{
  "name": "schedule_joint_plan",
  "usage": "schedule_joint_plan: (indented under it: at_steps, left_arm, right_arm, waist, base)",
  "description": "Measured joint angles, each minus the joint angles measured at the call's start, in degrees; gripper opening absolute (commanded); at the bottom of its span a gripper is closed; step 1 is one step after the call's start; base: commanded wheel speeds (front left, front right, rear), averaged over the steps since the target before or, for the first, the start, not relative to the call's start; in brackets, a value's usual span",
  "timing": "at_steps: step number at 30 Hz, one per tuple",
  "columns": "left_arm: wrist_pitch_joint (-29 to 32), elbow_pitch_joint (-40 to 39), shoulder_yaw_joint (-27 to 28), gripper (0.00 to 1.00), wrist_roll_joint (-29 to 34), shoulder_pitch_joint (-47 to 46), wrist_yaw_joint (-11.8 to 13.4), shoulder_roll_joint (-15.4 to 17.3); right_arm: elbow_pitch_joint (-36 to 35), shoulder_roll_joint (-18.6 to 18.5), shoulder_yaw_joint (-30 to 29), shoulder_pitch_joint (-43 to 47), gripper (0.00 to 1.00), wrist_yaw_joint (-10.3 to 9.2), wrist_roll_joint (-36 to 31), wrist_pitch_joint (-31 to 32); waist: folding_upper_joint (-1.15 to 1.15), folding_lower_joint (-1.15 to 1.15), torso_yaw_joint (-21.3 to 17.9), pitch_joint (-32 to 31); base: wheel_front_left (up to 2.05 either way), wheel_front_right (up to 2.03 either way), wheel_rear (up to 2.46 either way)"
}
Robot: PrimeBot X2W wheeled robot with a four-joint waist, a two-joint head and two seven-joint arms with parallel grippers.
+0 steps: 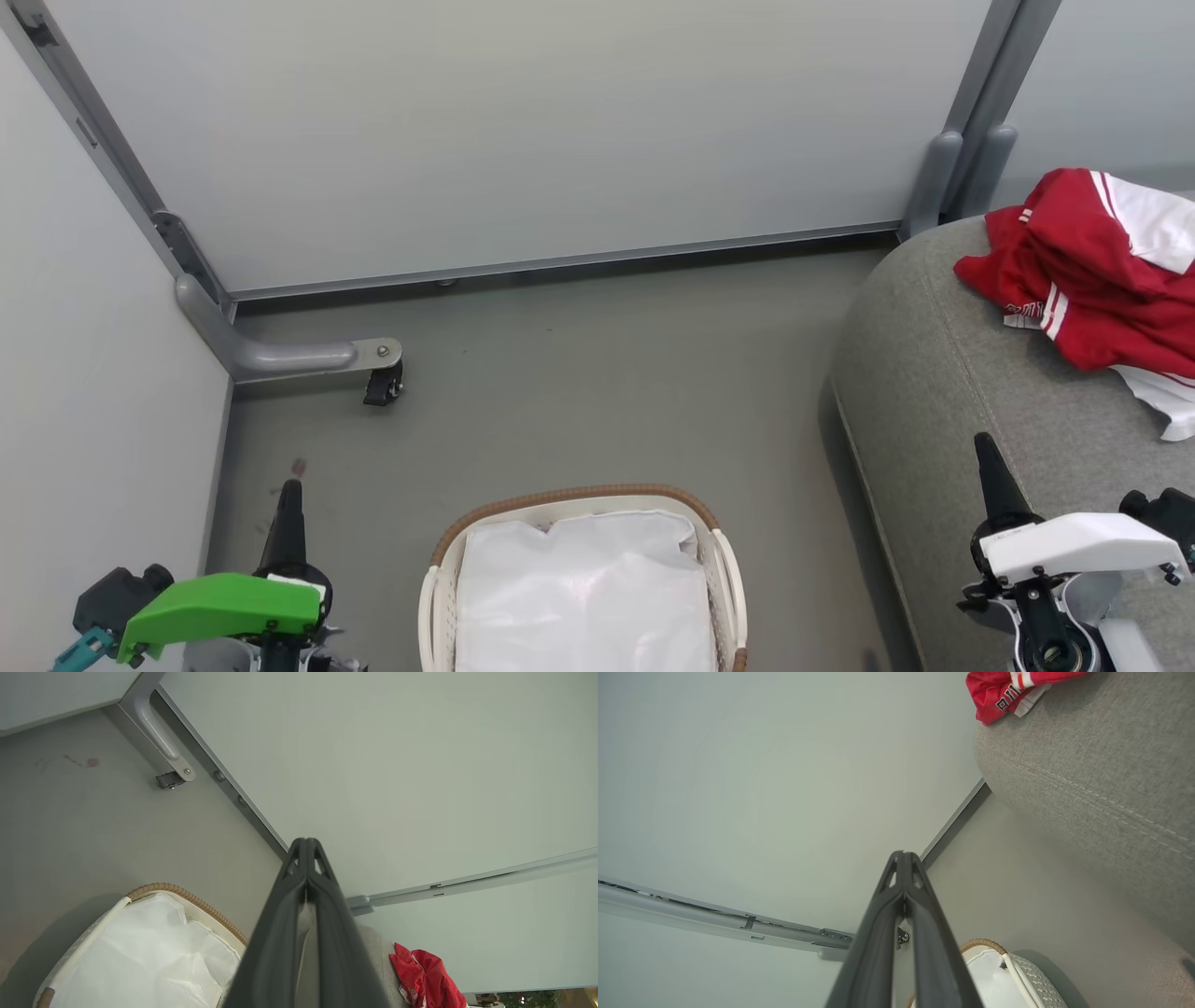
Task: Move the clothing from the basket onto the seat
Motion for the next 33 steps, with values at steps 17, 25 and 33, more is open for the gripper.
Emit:
schedule_joint_plan:
  at_steps: [17, 25, 33]
  left_arm:
    - [2.6, -0.9, 1.9, 0.00, -8.3, -0.7, -0.5, 0.0]
    - [3.6, -1.3, 2.8, 0.00, -11.7, -1.1, -0.5, 0.0]
    - [4.7, -1.8, 3.5, 0.00, -15.4, -1.3, -0.7, 0.0]
  right_arm:
    - [-1.1, -0.1, -0.2, 0.1, 0.00, 0.00, 10.2, 2.5]
    - [-1.6, -0.2, -0.3, 0.1, 0.00, 0.00, 14.5, 3.4]
    - [-2.1, -0.2, -0.4, 0.1, 0.00, 0.00, 19.1, 4.6]
  waist:
    - [0.00, 0.00, -0.3, -0.2]
    - [0.00, 0.00, -0.4, -0.2]
    - [0.00, 0.00, -0.5, -0.3]
  base:
    - [0.00, 0.00, 0.00]
    - [0.00, 0.00, 0.00]
    - [0.00, 0.00, 0.00]
